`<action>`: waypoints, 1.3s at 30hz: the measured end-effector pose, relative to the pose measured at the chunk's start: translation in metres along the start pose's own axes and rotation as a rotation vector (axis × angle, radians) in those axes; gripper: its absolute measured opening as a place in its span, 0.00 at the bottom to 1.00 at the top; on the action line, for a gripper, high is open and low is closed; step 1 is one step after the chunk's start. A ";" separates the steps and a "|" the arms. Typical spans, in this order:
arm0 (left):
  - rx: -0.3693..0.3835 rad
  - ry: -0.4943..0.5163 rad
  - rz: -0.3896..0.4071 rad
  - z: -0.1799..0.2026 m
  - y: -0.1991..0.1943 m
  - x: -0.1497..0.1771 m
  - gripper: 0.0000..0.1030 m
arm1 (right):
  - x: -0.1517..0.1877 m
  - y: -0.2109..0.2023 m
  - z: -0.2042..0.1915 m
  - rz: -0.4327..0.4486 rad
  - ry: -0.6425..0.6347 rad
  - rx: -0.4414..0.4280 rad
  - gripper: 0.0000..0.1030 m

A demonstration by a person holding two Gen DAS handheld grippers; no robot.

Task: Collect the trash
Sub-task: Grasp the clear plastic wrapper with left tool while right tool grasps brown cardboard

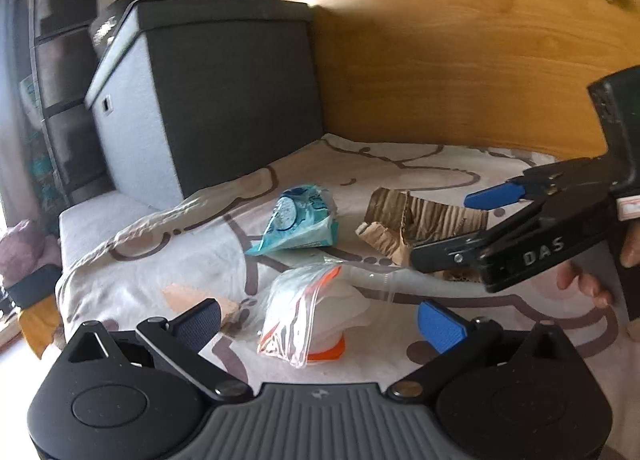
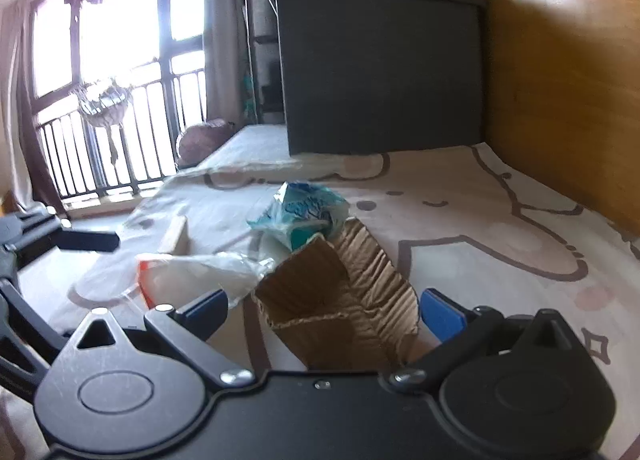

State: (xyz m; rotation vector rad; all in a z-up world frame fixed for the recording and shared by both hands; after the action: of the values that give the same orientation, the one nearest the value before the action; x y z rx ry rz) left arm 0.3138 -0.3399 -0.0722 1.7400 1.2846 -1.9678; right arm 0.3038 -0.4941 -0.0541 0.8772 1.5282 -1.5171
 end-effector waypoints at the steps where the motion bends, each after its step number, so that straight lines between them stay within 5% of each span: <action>1: 0.007 0.023 -0.004 0.001 0.000 -0.002 1.00 | 0.001 0.001 0.000 -0.008 0.001 0.007 1.00; 7: 0.024 0.139 -0.040 0.002 0.005 -0.014 1.00 | 0.002 0.016 0.004 -0.065 0.000 0.039 0.99; 10: -0.010 0.167 -0.068 -0.001 0.010 -0.019 0.96 | 0.004 0.018 0.006 -0.076 0.015 0.027 0.89; 12: -0.031 0.205 -0.086 -0.001 0.012 -0.021 0.69 | 0.004 0.015 0.008 -0.063 0.034 0.017 0.86; 21: -0.088 0.448 -0.179 0.019 0.018 -0.015 0.24 | 0.001 0.012 0.010 -0.037 0.046 0.017 0.68; 28: -0.123 0.507 -0.247 0.021 0.025 -0.009 0.13 | 0.002 0.010 0.010 -0.035 0.048 0.016 0.57; 33: -0.137 0.436 -0.217 0.014 0.023 -0.016 0.09 | 0.002 0.009 0.010 -0.040 0.046 0.009 0.49; 39: -0.125 0.210 -0.157 -0.002 0.006 -0.030 0.07 | 0.002 0.006 0.010 -0.038 0.066 -0.001 0.47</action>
State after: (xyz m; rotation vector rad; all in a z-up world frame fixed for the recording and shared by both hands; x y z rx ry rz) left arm 0.3277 -0.3534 -0.0482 1.8750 1.6218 -1.7752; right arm 0.3089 -0.5035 -0.0580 0.9106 1.6017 -1.5276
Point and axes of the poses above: each gripper's, at about its wrist camera, not at the fingertips, and y roughly the way its jaws point, z to its right, x to its underside, the point moved 9 cm from there along y, roughly the way its jaws point, and after that the axes turned 6 degrees about -y, right-handed, at the moved point
